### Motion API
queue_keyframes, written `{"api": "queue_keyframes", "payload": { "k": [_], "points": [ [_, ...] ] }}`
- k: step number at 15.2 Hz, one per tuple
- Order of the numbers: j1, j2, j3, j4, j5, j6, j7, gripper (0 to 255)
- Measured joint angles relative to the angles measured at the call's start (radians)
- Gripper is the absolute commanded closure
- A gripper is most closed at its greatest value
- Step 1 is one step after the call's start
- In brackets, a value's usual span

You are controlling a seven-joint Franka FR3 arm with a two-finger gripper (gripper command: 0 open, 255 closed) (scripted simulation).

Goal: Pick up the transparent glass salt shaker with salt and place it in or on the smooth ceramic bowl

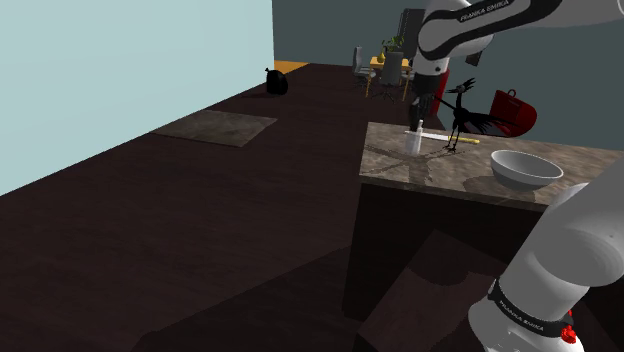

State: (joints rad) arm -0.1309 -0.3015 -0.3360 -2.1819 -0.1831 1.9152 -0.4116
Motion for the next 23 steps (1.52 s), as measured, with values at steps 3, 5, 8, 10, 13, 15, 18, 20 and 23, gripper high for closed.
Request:
{"api": "queue_keyframes", "payload": {
  "k": [3,5,8,10,13,15,18,20,23],
  "points": [
    [0.003,0.002,0.004,0.044,0.004,-0.042,-0.002,255],
    [0.004,-0.001,0.006,0.067,0.005,-0.068,-0.004,255],
    [0.005,0.000,0.009,0.110,0.008,-0.111,-0.008,255],
    [0.005,0.000,0.010,0.135,0.009,-0.135,-0.011,255],
    [0.007,0.001,0.012,0.169,0.011,-0.168,-0.013,255],
    [-0.003,-0.021,0.002,0.171,0.002,-0.188,-0.033,255],
    [-0.028,-0.072,-0.027,0.142,-0.022,-0.201,-0.079,255],
    [-0.048,-0.113,-0.049,0.117,-0.043,-0.210,-0.114,255],
    [-0.076,-0.153,-0.087,0.102,-0.070,-0.223,-0.172,255]
  ]
}}
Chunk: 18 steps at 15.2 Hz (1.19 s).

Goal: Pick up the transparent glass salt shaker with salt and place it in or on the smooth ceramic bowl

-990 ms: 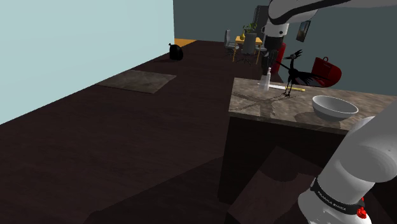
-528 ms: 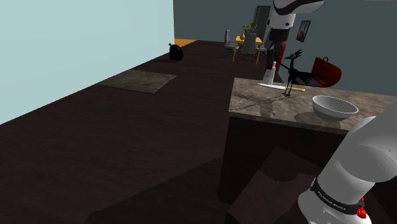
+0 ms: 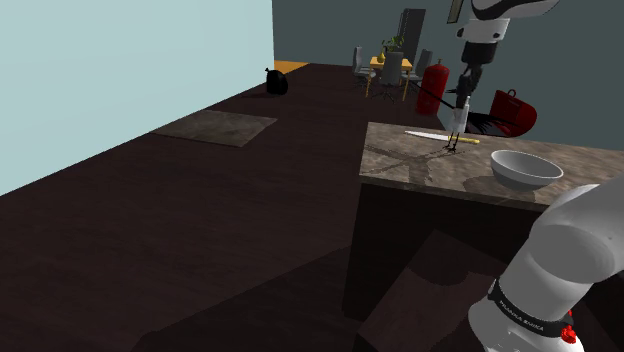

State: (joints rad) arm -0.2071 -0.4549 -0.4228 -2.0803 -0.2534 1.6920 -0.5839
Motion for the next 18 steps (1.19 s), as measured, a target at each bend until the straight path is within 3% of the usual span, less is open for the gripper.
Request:
{"api": "queue_keyframes", "payload": {
  "k": [7,18],
  "points": [
    [-0.062,-0.073,-0.097,-0.009,-0.066,-0.030,-0.144,255],
    [-0.125,-0.083,-0.299,0.095,-0.144,-0.069,-0.413,255]
  ]
}}
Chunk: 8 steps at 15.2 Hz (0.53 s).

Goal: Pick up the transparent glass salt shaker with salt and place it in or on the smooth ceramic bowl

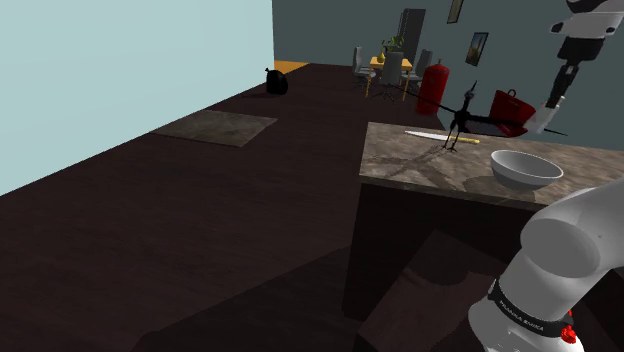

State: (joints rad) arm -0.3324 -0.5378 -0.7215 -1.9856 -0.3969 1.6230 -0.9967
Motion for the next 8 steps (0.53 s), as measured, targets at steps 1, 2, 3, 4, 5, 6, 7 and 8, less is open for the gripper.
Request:
{"api": "queue_keyframes", "payload": {
  "k": [1,2,3,4,5,6,7,8],
  "points": [
    [-0.002,0.001,-0.012,0.002,-0.003,0.003,-0.013,255],
    [-0.002,0.002,-0.020,-0.001,-0.006,0.010,-0.019,255],
    [-0.006,-0.003,-0.022,-0.014,-0.010,0.019,-0.020,255],
    [-0.007,-0.005,-0.025,-0.025,-0.013,0.028,-0.019,255],
    [-0.009,-0.007,-0.030,-0.040,-0.016,0.042,-0.020,255],
    [-0.009,-0.008,-0.034,-0.054,-0.019,0.055,-0.018,255],
    [-0.011,-0.011,-0.036,-0.071,-0.022,0.069,-0.014,255],
    [-0.012,-0.014,-0.037,-0.086,-0.025,0.081,-0.010,255]
  ]
}}
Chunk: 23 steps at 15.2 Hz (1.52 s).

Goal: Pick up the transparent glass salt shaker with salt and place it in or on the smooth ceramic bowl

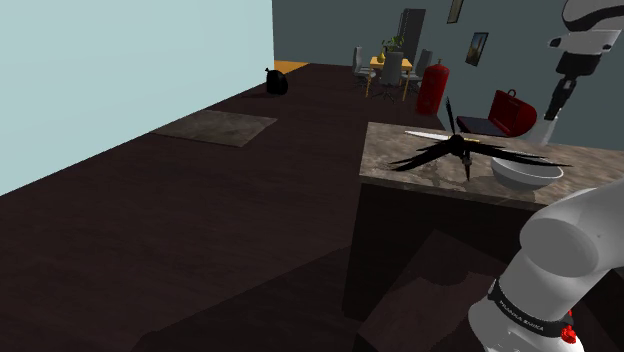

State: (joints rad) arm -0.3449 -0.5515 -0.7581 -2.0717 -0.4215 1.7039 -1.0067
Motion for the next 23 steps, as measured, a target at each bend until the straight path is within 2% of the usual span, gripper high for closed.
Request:
{"api": "queue_keyframes", "payload": {
  "k": [13,19,20,23],
  "points": [
    [-0.013,-0.008,-0.048,-0.158,-0.037,0.163,0.020,255],
    [-0.013,-0.006,-0.052,-0.166,-0.039,0.173,0.018,255],
    [-0.013,-0.006,-0.052,-0.165,-0.038,0.172,0.019,0],
    [-0.013,-0.004,-0.053,-0.168,-0.038,0.170,0.019,0]
  ]
}}
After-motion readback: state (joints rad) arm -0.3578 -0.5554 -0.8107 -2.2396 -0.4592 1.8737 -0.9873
